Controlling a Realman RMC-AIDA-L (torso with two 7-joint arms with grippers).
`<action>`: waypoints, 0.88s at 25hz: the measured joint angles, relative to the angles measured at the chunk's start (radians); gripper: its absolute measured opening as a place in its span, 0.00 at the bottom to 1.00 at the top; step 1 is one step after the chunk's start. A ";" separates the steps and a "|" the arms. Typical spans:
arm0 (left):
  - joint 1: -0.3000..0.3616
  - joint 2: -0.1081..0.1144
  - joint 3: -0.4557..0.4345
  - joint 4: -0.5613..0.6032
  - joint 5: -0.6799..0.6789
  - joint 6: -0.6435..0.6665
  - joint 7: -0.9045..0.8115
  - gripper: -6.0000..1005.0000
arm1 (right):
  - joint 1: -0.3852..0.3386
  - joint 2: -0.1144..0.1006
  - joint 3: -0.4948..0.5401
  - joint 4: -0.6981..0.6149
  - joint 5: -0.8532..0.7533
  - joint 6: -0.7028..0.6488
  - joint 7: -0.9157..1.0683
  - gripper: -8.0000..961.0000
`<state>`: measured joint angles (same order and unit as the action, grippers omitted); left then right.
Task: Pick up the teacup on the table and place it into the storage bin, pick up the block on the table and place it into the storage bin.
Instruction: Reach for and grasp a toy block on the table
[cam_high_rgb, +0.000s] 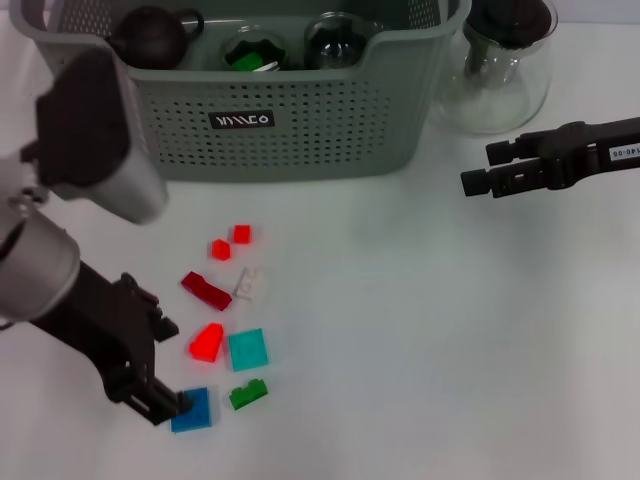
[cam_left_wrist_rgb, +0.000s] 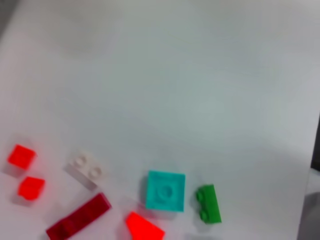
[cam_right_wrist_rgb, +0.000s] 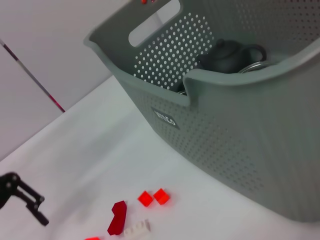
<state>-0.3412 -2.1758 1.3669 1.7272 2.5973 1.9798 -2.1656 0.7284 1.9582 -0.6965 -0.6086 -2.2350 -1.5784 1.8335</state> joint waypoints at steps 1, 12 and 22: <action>0.002 0.000 0.020 0.001 0.010 0.000 -0.015 0.81 | 0.001 0.000 0.002 -0.001 0.000 0.000 0.000 0.98; 0.014 -0.002 0.173 0.003 0.072 -0.026 -0.128 0.81 | 0.002 0.001 0.023 0.000 0.000 0.016 -0.016 0.98; 0.015 -0.002 0.225 -0.087 0.103 -0.095 -0.095 0.81 | -0.007 0.008 0.031 0.013 0.000 0.026 -0.049 0.98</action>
<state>-0.3266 -2.1782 1.5923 1.6407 2.7002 1.8851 -2.2608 0.7212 1.9663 -0.6654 -0.5961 -2.2350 -1.5523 1.7847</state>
